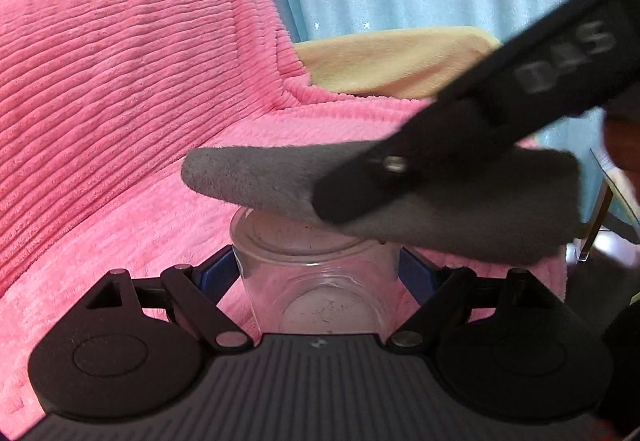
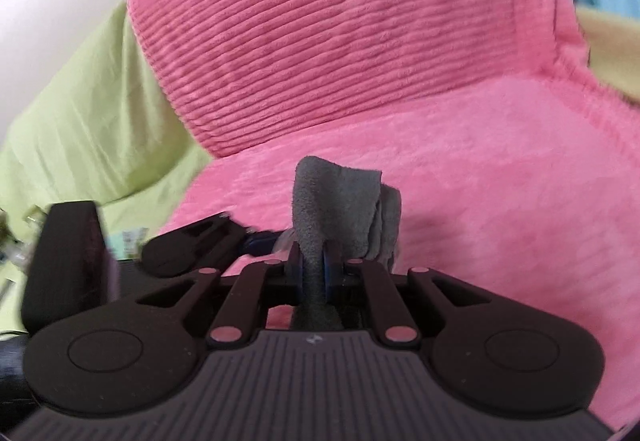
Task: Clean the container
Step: 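Wipe the cloth across the jar rim with the right gripper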
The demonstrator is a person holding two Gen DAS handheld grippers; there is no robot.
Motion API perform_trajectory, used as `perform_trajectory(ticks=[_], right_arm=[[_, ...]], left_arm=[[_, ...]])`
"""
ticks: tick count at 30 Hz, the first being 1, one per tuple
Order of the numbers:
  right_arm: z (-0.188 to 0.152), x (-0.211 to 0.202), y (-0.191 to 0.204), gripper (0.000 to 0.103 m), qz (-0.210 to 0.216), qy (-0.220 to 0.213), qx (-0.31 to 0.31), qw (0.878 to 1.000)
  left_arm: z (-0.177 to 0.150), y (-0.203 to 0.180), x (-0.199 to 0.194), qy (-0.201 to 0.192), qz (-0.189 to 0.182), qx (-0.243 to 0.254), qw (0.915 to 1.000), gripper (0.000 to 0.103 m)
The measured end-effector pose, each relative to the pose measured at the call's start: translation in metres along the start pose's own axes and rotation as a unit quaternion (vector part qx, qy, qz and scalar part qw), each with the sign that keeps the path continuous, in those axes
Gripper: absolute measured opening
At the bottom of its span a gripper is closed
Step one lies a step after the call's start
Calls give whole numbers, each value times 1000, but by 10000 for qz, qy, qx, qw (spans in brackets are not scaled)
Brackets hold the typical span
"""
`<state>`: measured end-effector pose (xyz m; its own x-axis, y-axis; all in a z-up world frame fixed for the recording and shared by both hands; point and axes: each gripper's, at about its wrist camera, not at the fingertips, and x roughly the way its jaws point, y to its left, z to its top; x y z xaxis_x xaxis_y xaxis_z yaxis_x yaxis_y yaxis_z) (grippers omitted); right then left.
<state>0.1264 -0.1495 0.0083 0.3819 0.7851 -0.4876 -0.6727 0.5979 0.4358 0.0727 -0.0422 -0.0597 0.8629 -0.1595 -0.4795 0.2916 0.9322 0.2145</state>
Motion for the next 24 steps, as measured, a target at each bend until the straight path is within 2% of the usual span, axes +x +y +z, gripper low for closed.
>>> perform_trajectory(ticks=[9,11,14,17,20,24], right_arm=[[8,30,1,7,493,-2,-9,9988],[13,37,-3,6,421,-50,-161,9990],[21,39,-7,6,23,-85,-567,9984],[22,29,-17,6,-277,-35,-567,9980],[13,9,-19,7,-318,79,-539,9980],[-2,-11,-9,7,-138,151,-504,9985]], left_arm=[[-2,0,0,36,39,-44,10000,86],[-2,0,-1,43,40,-46,10000,86],[-2,1,-2,36,23,-56,10000,85],[-3,1,-3,28,6,-72,10000,85],[-3,-2,-5,22,15,-3,10000,85],[-4,-4,-7,20,35,42,10000,86]])
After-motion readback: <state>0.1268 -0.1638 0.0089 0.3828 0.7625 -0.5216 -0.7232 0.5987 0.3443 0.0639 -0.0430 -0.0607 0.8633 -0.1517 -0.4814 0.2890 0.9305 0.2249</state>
